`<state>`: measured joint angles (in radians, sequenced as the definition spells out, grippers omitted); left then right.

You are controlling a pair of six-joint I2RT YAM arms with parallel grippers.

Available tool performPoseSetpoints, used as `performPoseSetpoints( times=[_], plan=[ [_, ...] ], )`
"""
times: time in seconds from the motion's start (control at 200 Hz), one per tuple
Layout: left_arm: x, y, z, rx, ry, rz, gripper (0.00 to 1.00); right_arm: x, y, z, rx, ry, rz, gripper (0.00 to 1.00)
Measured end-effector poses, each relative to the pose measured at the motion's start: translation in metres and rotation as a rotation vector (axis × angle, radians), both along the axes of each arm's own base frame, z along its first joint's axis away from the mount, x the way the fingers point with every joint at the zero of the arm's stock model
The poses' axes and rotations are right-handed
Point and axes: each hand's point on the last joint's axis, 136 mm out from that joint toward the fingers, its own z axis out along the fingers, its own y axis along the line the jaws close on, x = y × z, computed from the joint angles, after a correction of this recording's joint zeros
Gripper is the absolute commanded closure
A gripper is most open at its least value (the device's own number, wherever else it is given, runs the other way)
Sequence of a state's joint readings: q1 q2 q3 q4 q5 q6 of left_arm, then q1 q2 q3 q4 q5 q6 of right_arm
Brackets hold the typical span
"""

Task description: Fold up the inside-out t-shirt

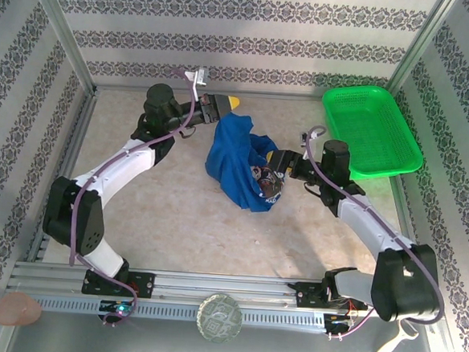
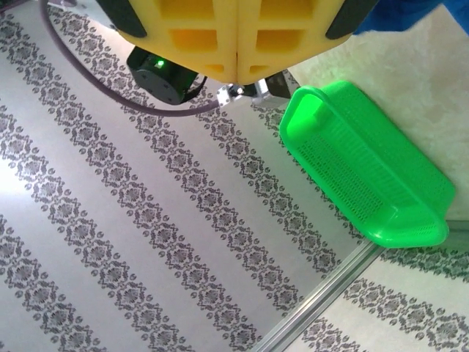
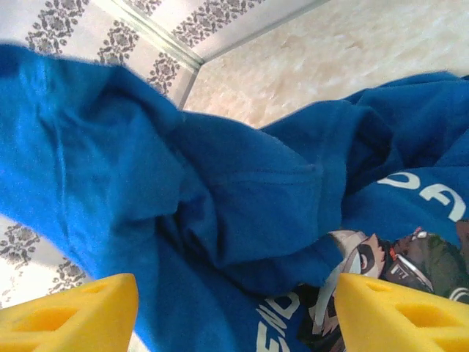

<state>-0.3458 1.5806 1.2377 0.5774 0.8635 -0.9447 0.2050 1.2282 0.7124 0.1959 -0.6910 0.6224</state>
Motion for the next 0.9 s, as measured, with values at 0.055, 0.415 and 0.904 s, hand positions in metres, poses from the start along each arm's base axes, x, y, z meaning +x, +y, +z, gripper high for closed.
performPoseSetpoints(
  times=[0.055, 0.415, 0.904],
  plan=[
    [-0.002, 0.0, 0.0, 0.007, -0.015, -0.005, 1.0, -0.002, -0.001, 0.013, 0.002, -0.025, -0.006, 0.21],
    [-0.011, -0.003, -0.009, 0.011, -0.035, -0.051, 1.0, 0.005, 0.038, 0.096, 0.043, -0.226, 0.136, 0.17],
    [-0.012, -0.001, 0.003, -0.039, -0.027, -0.054, 0.9, 0.047, 0.101, 0.07, 0.127, -0.144, 0.292, 1.0]
  ],
)
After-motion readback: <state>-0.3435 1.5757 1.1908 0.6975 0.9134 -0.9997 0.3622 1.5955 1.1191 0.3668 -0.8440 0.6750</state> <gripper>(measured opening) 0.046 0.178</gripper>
